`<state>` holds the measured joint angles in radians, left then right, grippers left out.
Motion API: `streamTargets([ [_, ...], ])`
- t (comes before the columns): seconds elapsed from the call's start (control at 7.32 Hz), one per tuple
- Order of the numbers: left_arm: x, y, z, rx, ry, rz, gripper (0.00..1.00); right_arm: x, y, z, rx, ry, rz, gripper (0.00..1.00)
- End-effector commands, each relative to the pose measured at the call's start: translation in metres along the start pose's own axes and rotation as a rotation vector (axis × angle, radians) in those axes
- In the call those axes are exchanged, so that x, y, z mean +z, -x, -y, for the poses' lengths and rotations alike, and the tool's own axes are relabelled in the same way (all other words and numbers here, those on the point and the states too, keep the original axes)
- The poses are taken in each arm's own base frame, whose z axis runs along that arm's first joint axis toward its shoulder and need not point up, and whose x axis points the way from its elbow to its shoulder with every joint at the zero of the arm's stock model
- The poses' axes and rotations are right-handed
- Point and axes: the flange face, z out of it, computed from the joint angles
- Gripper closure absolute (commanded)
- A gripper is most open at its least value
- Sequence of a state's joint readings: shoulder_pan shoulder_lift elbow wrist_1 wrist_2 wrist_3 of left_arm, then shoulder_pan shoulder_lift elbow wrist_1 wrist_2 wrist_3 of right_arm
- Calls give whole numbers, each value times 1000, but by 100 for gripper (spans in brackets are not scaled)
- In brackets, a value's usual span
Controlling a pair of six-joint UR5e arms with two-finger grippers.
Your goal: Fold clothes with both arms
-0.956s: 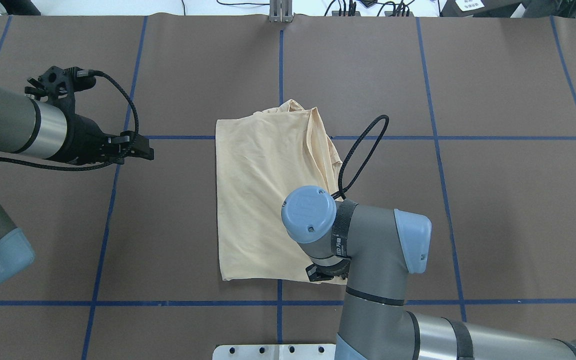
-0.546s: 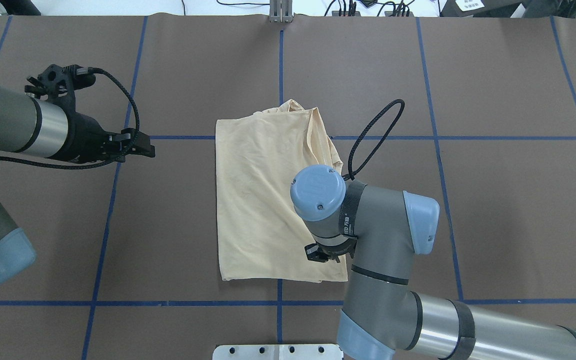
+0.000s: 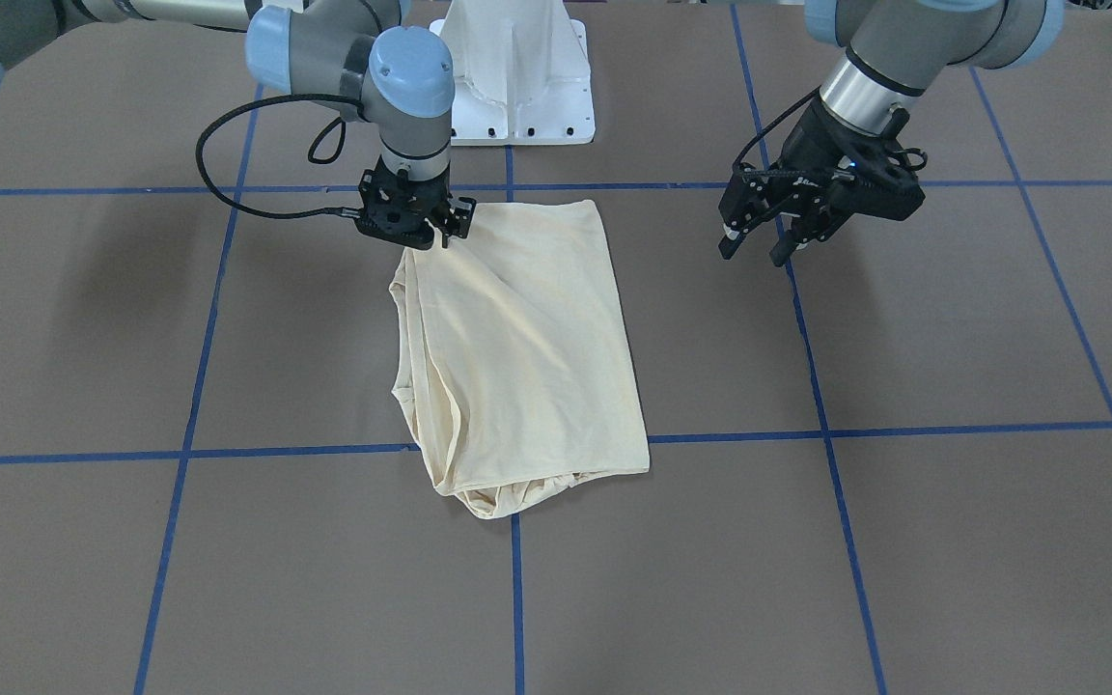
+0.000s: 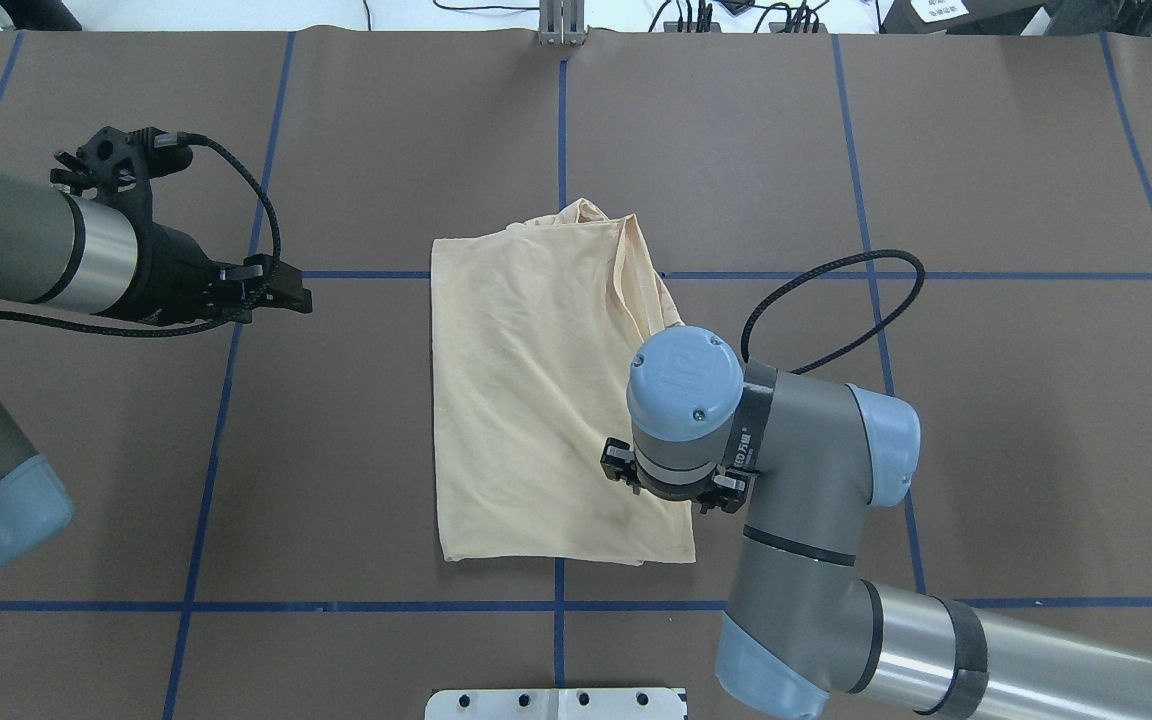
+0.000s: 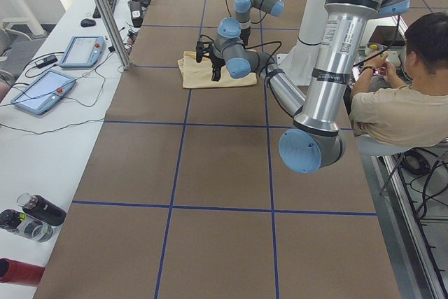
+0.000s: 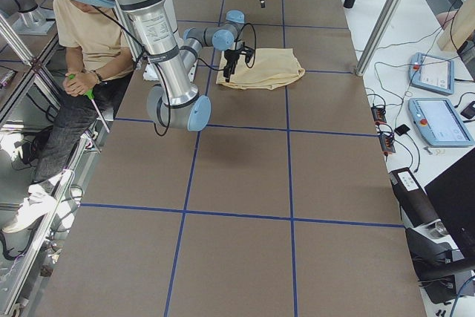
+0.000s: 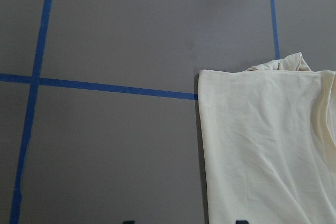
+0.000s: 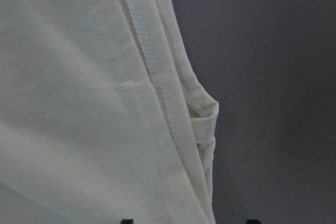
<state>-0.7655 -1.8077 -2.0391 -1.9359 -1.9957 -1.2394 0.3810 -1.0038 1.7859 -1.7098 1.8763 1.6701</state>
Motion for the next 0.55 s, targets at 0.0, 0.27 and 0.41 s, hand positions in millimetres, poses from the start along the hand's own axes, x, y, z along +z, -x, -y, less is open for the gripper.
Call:
streamTargets([
  [0.0,-1,-1,0,1,-1,-2,29,-13,-8,-9,359,16,91,24],
  [0.27,0,0,1,-1,-4,1,28,-20,-7,-23,547,-31,141,24],
  [0.41,0,1,3,0,-25,8,27,-10,-7,-36,612,-84,154,24],
])
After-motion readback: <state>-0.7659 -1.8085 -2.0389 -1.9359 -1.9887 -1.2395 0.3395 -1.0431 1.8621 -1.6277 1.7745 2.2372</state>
